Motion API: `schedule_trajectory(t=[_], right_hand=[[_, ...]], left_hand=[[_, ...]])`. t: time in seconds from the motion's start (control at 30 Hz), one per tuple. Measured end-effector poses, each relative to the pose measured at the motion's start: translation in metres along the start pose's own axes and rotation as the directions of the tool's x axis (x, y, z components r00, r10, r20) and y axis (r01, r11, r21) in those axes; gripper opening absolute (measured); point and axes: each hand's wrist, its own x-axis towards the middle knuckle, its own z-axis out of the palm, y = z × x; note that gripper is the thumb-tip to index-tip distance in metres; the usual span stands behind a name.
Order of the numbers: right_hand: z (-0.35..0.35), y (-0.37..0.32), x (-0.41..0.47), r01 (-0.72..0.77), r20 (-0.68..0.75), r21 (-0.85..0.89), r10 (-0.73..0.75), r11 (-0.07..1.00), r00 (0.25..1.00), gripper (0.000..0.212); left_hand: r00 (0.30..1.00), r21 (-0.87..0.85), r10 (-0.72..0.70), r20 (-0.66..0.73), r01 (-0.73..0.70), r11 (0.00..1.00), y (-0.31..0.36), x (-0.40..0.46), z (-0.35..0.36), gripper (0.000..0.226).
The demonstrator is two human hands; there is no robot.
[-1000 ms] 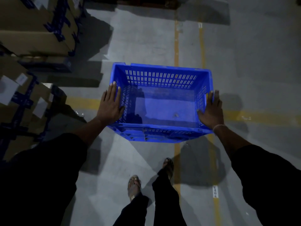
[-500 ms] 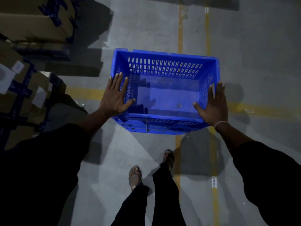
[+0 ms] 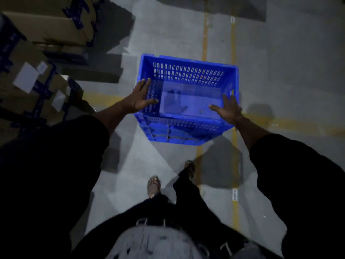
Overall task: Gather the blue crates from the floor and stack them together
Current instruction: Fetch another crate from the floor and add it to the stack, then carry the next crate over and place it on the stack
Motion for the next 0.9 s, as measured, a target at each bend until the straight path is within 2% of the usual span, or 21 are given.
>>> schedule_trajectory(t=[0.07, 0.23, 0.37, 0.47, 0.6, 0.7, 0.8, 0.9], right_hand=[[0.003, -0.019, -0.019, 0.039, 0.019, 0.074, -0.040, 0.997, 0.999, 0.109], [0.022, -0.061, -0.051, 0.229, 0.056, 0.090, -0.235, 0.969, 0.970, 0.097], [0.026, -0.091, -0.060, 0.343, 0.110, 0.125, -0.357, 0.931, 0.928, 0.096], [0.022, -0.110, -0.063, 0.421, 0.133, 0.176, -0.445, 0.890, 0.886, 0.089], [0.017, -0.128, -0.056, 0.567, 0.158, 0.177, -0.591, 0.805, 0.791, 0.088], [0.012, -0.140, -0.052, 0.654, 0.182, 0.176, -0.678, 0.735, 0.713, 0.090], [0.014, -0.153, -0.056, 0.729, 0.242, 0.175, -0.747, 0.661, 0.619, 0.093], [0.025, -0.164, -0.064, 0.794, 0.319, 0.190, -0.801, 0.577, 0.506, 0.091]], left_hand=[[0.999, -0.043, 0.030, -0.020, -0.031, 0.999, 0.005, -0.027, 0.000, 0.116], [0.983, -0.124, 0.098, -0.155, -0.118, 0.985, 0.005, -0.086, 0.019, 0.104], [0.969, -0.204, -0.024, -0.244, -0.027, 0.979, 0.000, -0.123, 0.036, 0.097], [0.938, -0.269, -0.143, -0.315, 0.056, 0.962, 0.004, -0.144, 0.044, 0.102], [0.853, -0.360, -0.281, -0.440, 0.119, 0.925, 0.019, -0.171, 0.056, 0.096], [0.778, -0.446, -0.377, -0.502, 0.141, 0.884, 0.036, -0.192, 0.073, 0.101], [0.688, -0.524, -0.471, -0.551, 0.153, 0.838, 0.060, -0.222, 0.094, 0.111], [0.609, -0.588, -0.549, -0.573, 0.162, 0.792, 0.082, -0.254, 0.121, 0.106]])
